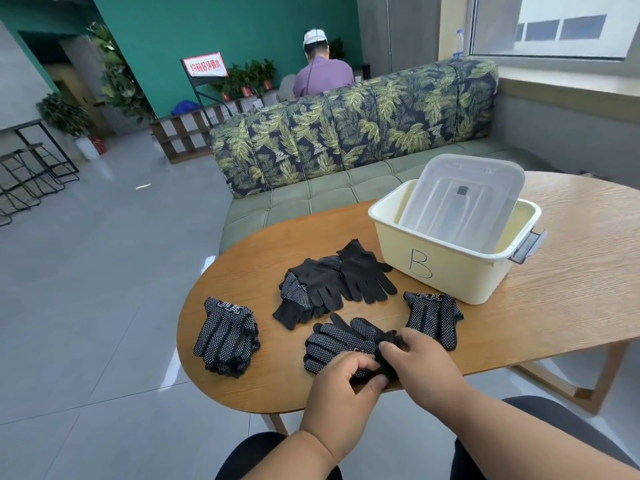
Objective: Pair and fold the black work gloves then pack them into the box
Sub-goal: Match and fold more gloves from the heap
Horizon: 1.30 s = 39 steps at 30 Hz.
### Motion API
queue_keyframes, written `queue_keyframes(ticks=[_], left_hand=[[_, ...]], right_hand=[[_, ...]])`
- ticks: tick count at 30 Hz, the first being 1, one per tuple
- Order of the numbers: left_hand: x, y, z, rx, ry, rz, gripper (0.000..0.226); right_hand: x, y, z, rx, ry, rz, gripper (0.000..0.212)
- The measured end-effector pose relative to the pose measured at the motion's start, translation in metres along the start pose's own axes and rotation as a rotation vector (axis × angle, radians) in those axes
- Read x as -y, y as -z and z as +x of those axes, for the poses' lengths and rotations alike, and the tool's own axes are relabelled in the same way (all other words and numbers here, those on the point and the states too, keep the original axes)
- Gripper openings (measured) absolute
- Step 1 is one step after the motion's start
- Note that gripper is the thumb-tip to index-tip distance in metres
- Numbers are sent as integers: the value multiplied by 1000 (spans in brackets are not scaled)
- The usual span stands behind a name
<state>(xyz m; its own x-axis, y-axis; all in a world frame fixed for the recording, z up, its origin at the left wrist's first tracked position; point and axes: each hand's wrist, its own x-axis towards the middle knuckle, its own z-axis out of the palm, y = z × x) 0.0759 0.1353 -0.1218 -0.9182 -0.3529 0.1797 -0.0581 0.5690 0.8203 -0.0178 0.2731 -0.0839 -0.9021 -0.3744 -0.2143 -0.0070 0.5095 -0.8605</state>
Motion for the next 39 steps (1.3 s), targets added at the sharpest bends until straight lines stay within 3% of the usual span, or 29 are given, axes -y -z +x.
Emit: queue_keyframes(ticks=[6,11,15,19,22,25,29,32,35,39], left_hand=[[4,13,-7,149,-39,154,29],[5,21,-11,230,-18,220,19],[8,32,-14,-10,60,138,13],[7,57,-17,-257,139,57,13],[4,75,-17,-408,163,-46,23],[0,87,-16,-476,144,-88,40],[7,93,-14,-409,176,5,30],[19,83,-10,-304,237,168,33],[31,71,-9,-166,281,316,40],[39,66,-9,-124,263,452,42]], right_hand=[[10,-8,-2,23,-5,84,27],[7,-20,-2,-27,5,-5,15],[18,-14,-1,-92,166,-165,12],[56,-14,-5,-54,397,-267,4],[88,-20,-12,-12,474,-133,4],[102,-12,-11,60,371,184,6],[69,-4,3,93,114,352,8],[23,-15,12,35,-56,81,23],[4,-20,15,-9,-20,-29,33],[-1,-20,17,-54,59,-148,22]])
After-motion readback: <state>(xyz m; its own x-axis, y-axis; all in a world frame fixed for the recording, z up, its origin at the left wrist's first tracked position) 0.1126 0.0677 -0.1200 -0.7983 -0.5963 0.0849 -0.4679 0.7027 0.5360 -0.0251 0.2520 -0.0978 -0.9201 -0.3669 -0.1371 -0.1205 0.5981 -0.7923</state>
